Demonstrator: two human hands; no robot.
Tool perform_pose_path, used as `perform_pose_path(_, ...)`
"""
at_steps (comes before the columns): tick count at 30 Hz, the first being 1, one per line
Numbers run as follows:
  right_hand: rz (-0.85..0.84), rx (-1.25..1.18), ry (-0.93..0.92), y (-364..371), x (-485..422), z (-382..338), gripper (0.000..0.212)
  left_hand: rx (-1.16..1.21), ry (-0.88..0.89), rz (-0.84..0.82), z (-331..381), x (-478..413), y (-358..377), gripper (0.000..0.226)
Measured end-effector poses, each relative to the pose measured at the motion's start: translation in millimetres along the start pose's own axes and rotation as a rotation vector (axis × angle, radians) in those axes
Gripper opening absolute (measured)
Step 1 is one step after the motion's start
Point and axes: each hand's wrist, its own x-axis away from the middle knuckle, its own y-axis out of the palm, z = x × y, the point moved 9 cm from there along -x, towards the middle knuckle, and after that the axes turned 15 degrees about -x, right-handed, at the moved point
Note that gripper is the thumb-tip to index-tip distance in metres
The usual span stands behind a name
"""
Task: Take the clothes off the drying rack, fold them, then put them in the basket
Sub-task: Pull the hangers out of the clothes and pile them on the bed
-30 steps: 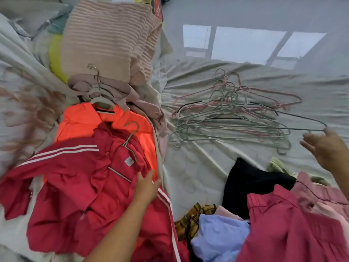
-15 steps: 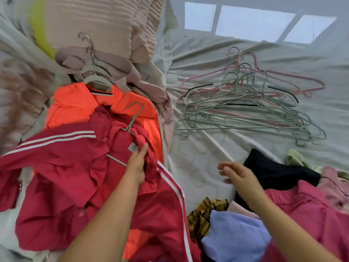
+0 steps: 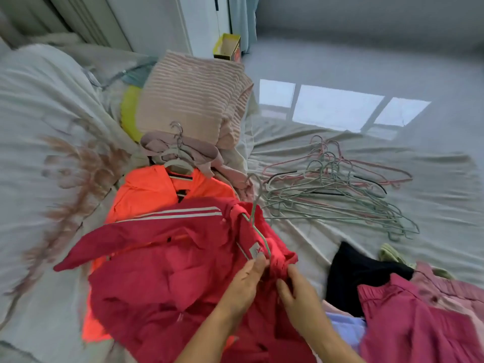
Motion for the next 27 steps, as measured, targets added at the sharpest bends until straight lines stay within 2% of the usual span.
perform_pose_path(3,0.044,0.017,-0.056,-28.7,20.2,-31.6,0.026,-0.085,0.093,0.102,30.3,12.6,-17.4,0.020)
perform_pose_path(5,0.050,-0.007,-0.084,-50.5,32.0,-51.5,0.027,-0.221,0.115,0.280,42.5,18.5,-49.7,0.004)
perform_pose_path(7,0.042,-0.030,-0.131,-71.7,45.2,-75.6,0.019,-0.361,0.126,0.497,55.6,28.2,-86.0,0.021)
perform_pose_path(10,-0.013,-0.070,-0.170,-95.3,67.0,-111.3,0.018,-0.411,0.130,0.633,81.2,49.2,-110.5,0.066)
perform_pose_path(13,-0.049,-0.115,-0.216,-112.9,97.0,-148.6,0.034,-0.386,0.262,0.593,119.7,71.9,-97.6,0.098)
perform_pose_path(16,-0.114,-0.214,-0.195,-124.1,129.2,-167.3,0.035,-0.292,0.383,0.470,156.3,95.3,-71.7,0.105)
perform_pose_path(18,-0.135,-0.254,-0.221,-136.1,152.7,-178.0,0.039,-0.314,0.435,0.491,175.5,114.0,-65.6,0.095)
perform_pose_path(21,-0.092,-0.288,-0.283,-166.9,189.6,-186.7,0.057,-0.366,0.485,0.547,194.5,144.2,-60.5,0.067)
perform_pose_path(24,-0.072,-0.217,-0.309,-197.7,229.2,-183.9,0.076,-0.139,0.486,0.489,206.5,185.3,-42.0,0.044)
perform_pose_path(26,-0.063,-0.182,-0.322,-218.4,257.7,-178.7,0.072,0.043,0.476,0.450,205.8,214.3,-26.2,0.016)
perform_pose_path(27,-0.058,-0.152,-0.338,-228.0,272.3,-176.8,0.074,0.066,0.460,0.421,203.7,227.9,-15.4,0.015)
